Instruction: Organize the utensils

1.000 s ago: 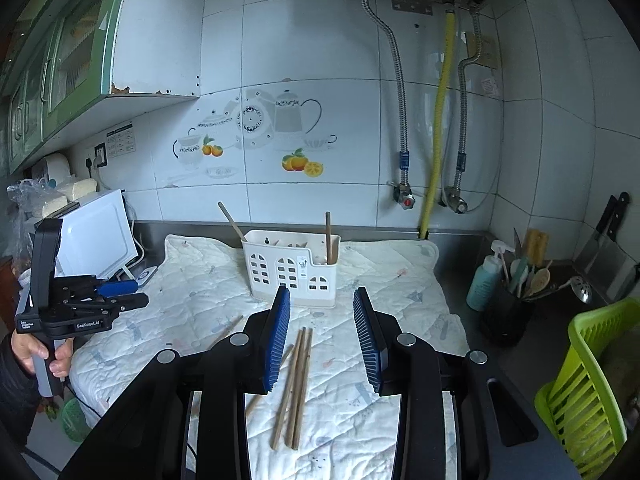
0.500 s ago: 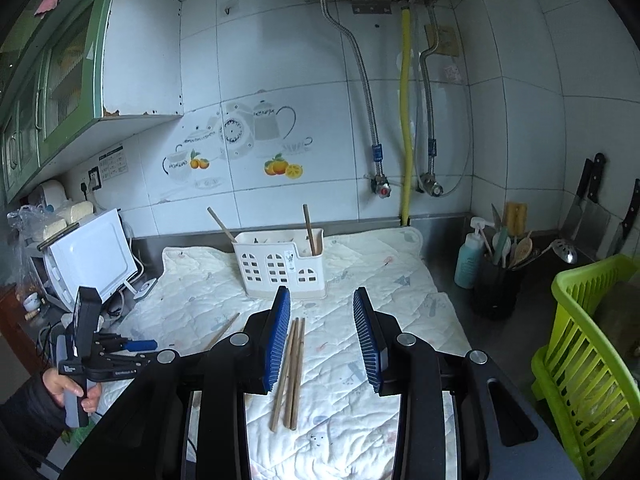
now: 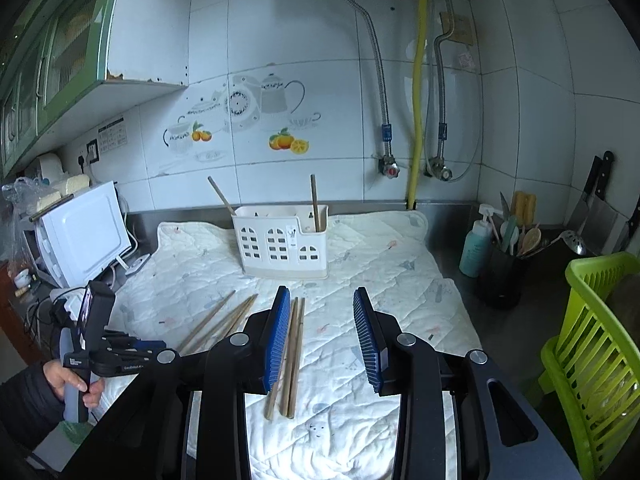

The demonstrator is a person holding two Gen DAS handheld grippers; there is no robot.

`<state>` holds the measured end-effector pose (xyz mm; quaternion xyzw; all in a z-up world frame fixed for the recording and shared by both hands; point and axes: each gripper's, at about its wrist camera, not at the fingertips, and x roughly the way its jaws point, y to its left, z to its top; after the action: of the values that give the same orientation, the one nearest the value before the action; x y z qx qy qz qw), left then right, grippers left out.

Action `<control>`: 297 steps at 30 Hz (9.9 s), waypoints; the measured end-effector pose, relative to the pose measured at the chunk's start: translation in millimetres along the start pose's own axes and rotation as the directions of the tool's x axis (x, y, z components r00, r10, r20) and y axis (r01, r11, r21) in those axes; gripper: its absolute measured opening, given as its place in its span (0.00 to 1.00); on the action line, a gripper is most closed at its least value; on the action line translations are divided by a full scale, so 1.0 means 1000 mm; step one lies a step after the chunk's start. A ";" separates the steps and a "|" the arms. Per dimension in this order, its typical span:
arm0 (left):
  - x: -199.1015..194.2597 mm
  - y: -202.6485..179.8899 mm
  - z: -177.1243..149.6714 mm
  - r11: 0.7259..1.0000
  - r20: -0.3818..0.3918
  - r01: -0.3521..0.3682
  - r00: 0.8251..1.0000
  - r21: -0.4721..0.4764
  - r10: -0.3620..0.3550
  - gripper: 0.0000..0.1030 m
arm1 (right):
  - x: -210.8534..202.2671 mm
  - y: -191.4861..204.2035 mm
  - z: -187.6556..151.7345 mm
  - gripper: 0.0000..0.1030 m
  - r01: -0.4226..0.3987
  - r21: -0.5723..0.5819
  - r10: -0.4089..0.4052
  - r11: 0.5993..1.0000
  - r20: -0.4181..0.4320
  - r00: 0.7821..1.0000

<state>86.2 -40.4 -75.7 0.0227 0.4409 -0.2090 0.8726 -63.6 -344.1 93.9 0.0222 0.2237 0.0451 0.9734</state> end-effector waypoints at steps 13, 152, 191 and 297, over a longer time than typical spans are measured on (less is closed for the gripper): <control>0.016 -0.002 -0.002 1.000 -0.005 -0.024 1.000 -0.002 0.024 0.14 | 0.077 0.023 -0.065 0.22 -0.032 -0.002 0.031 0.999 -0.181 0.983; -0.111 -0.036 0.326 0.987 0.516 -0.087 0.856 0.133 0.006 0.05 | 0.250 0.022 0.170 0.07 -0.029 -0.160 0.008 0.987 -0.126 0.992; -0.102 -0.016 0.136 0.990 0.354 -0.071 0.935 0.120 0.024 0.67 | 0.095 0.051 0.060 0.39 -0.066 -0.102 0.063 0.993 -0.025 0.998; -0.013 0.018 -0.006 0.990 0.045 -0.128 0.990 -0.065 0.131 0.94 | 0.130 0.004 -0.087 0.60 0.109 0.122 -0.069 0.987 -0.294 0.953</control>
<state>81.7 -18.5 -72.1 0.0192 0.4231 -0.1389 0.8952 14.5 -325.4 -40.9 0.0717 0.3670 -0.0115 0.9274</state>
